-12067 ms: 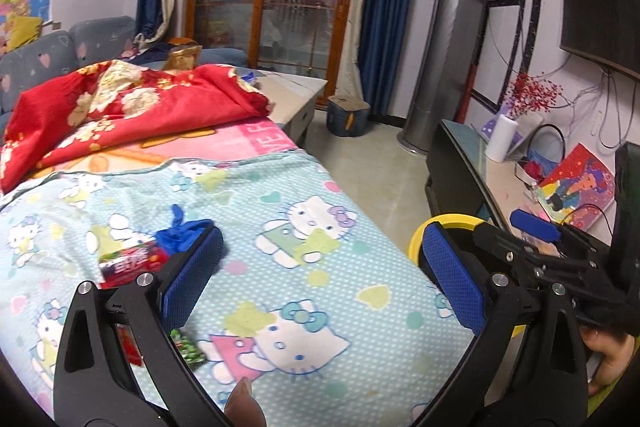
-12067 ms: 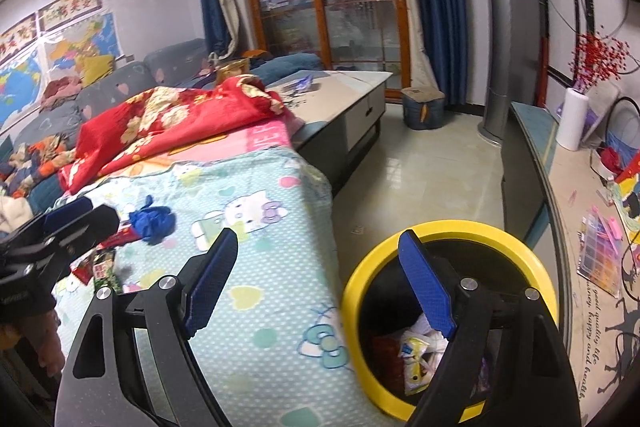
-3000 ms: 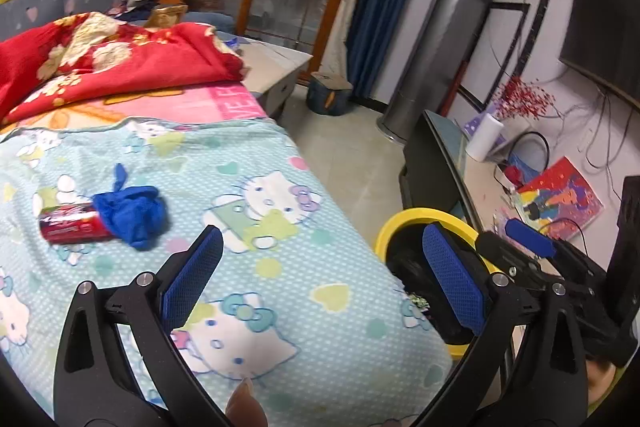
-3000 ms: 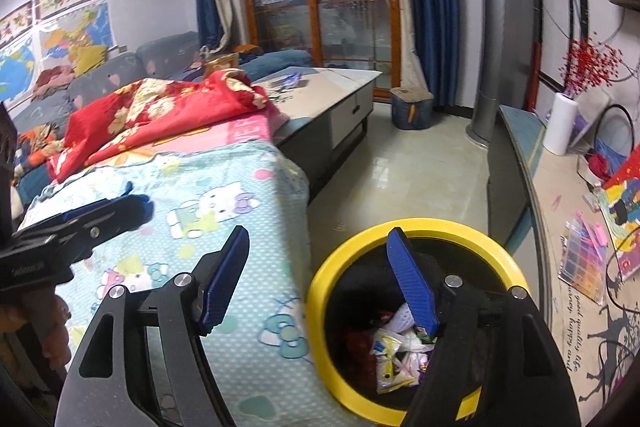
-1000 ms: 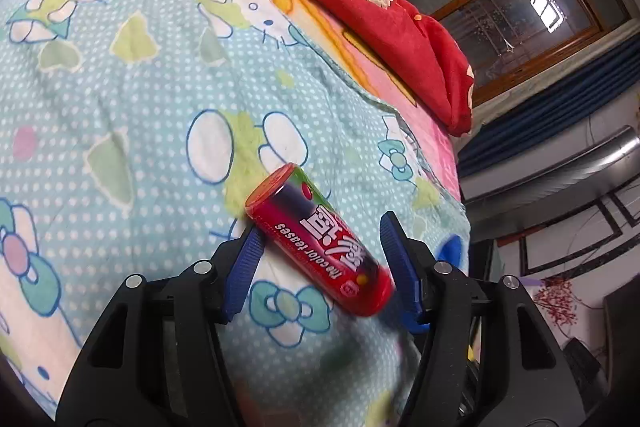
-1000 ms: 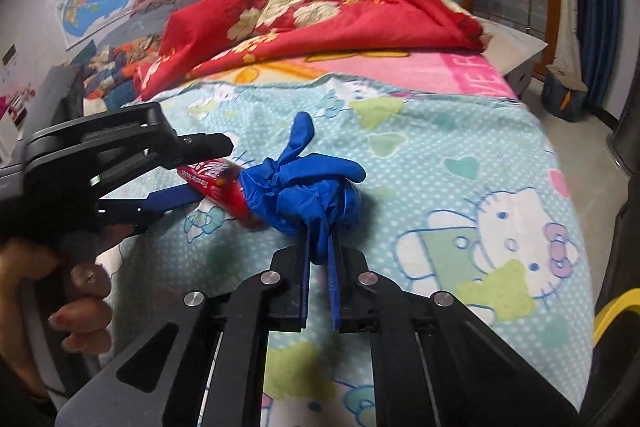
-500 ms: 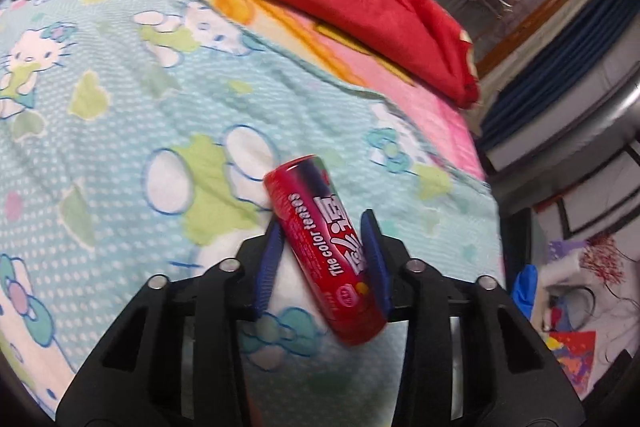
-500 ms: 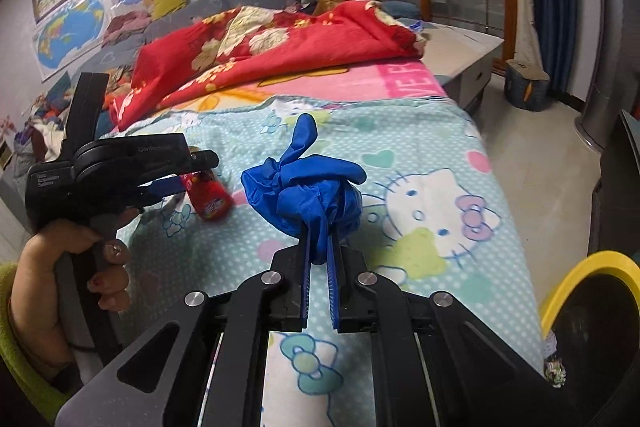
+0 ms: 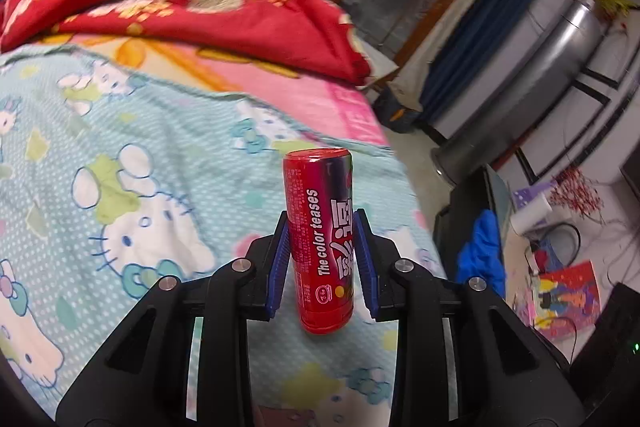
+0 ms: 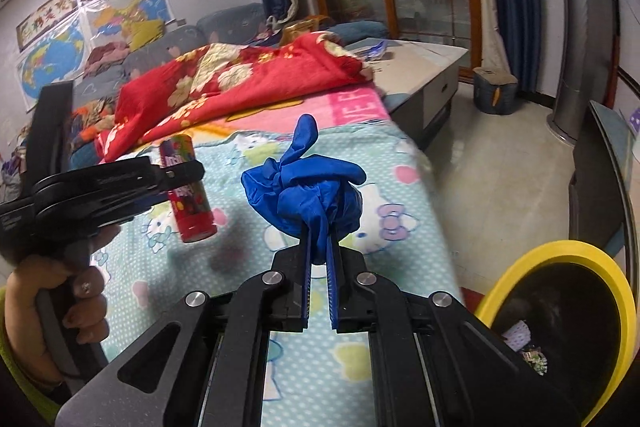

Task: Collect trash
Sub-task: 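Carry the red candy tube and blue glove over the bin with both grippers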

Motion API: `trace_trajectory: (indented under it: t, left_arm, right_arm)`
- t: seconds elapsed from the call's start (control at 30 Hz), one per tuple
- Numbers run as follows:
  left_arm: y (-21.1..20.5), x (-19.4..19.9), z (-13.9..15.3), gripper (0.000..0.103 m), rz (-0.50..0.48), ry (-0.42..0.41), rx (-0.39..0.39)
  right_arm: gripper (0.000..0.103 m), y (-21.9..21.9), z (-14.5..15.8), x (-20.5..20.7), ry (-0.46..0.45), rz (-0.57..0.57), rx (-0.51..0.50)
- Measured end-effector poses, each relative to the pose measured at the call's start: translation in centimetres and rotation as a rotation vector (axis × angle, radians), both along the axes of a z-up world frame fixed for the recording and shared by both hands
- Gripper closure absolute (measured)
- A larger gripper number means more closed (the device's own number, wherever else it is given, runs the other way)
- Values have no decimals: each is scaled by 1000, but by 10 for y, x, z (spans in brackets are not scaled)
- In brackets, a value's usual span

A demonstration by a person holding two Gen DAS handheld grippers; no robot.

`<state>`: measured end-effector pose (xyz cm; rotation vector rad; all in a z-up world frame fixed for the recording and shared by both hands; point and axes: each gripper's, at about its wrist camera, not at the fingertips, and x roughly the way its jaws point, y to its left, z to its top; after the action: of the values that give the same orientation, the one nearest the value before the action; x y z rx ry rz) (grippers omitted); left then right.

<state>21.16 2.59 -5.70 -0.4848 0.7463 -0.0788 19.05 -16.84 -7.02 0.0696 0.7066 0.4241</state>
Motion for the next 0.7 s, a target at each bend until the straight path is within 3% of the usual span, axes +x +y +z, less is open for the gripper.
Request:
trace_trajectory:
  t: [0.7]
  left_arm:
    - [-77, -32, 35, 79, -208, -107, 62]
  right_arm:
    - [96, -73, 11, -12, -14, -151, 22]
